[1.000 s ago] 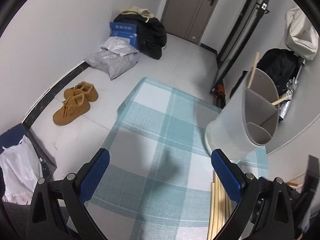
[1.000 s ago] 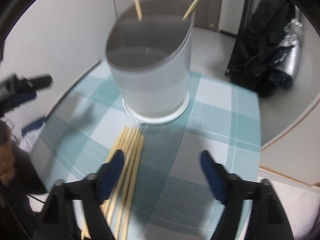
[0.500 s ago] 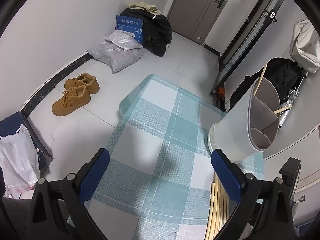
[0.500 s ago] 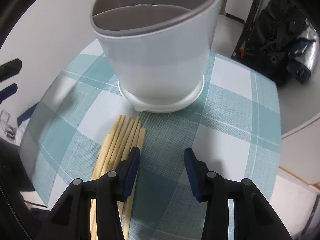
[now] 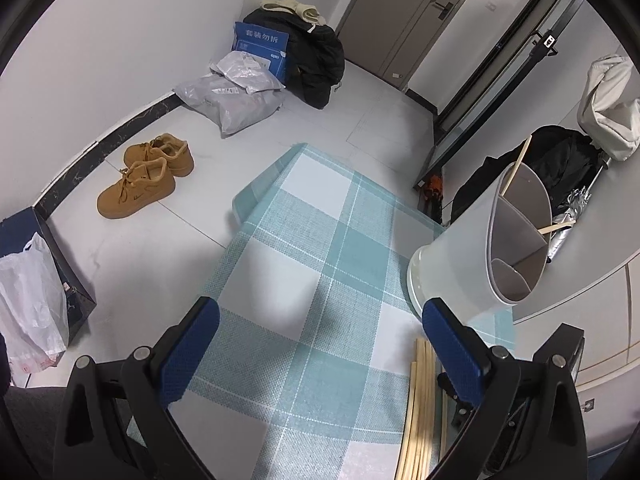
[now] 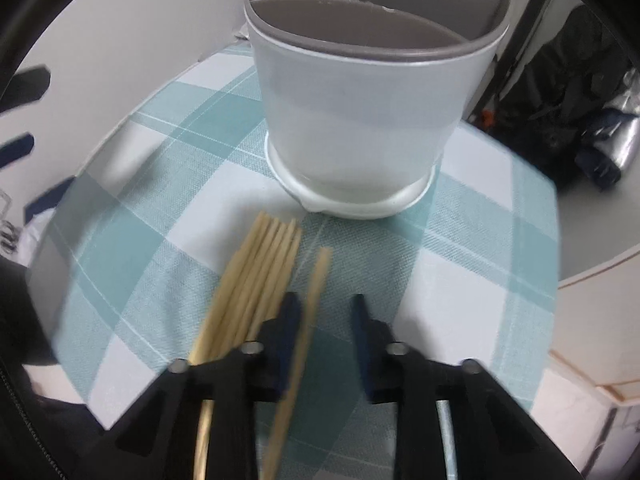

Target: Organize utensils

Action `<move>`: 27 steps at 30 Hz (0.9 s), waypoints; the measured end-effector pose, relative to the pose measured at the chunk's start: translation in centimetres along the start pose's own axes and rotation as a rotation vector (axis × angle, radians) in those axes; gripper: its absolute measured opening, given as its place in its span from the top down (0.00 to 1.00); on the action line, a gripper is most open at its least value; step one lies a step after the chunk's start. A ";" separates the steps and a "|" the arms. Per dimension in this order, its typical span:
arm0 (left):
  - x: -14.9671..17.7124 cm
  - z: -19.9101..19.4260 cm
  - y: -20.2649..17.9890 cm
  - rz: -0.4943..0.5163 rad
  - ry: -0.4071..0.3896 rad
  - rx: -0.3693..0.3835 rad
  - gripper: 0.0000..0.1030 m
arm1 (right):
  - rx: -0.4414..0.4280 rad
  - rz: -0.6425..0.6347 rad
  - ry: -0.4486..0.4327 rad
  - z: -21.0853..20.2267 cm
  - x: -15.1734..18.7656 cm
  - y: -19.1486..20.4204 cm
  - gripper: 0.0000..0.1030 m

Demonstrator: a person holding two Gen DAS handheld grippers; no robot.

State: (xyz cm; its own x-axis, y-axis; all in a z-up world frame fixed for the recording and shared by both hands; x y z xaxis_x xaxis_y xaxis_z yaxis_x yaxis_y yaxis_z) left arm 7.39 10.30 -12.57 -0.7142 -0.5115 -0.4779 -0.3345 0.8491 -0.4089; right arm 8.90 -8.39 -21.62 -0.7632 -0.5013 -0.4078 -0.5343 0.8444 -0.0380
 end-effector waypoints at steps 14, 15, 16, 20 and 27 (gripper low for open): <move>0.0 0.2 -0.5 0.041 -0.003 -0.002 0.04 | -0.038 -0.022 0.016 -0.2 0.4 -0.1 0.90; 0.4 0.6 -0.7 0.062 0.018 0.000 0.04 | -0.040 -0.025 0.009 -0.1 0.0 0.0 0.90; 0.8 0.8 -0.9 0.079 0.033 0.000 0.04 | -0.038 -0.030 0.002 0.1 -0.3 0.1 0.89; 2.8 2.0 -2.3 0.193 0.098 -0.011 0.04 | -0.070 -0.006 -0.026 0.3 -1.6 -0.4 0.94; 7.2 3.9 -5.0 0.392 0.232 -0.042 0.04 | -0.177 0.208 -0.160 -2.3 -2.1 -4.6 0.95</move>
State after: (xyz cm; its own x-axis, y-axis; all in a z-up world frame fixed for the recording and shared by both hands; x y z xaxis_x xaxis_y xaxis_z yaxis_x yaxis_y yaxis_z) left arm 6.34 1.87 -17.00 -0.9091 -0.1109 -0.4015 -0.0324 0.9798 -0.1974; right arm 12.14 -11.66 -18.53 -0.8037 -0.2730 -0.5287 -0.4381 0.8728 0.2152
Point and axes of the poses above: each gripper's, at about its wrist camera, not at the fingertips, and z roughly the way its jaws point, y to its left, x to its underside, the point moved 7 cm from there along z, roughly the way its jaws point, and after that the axes turned 3 degrees about -z, right-handed, at the moved point
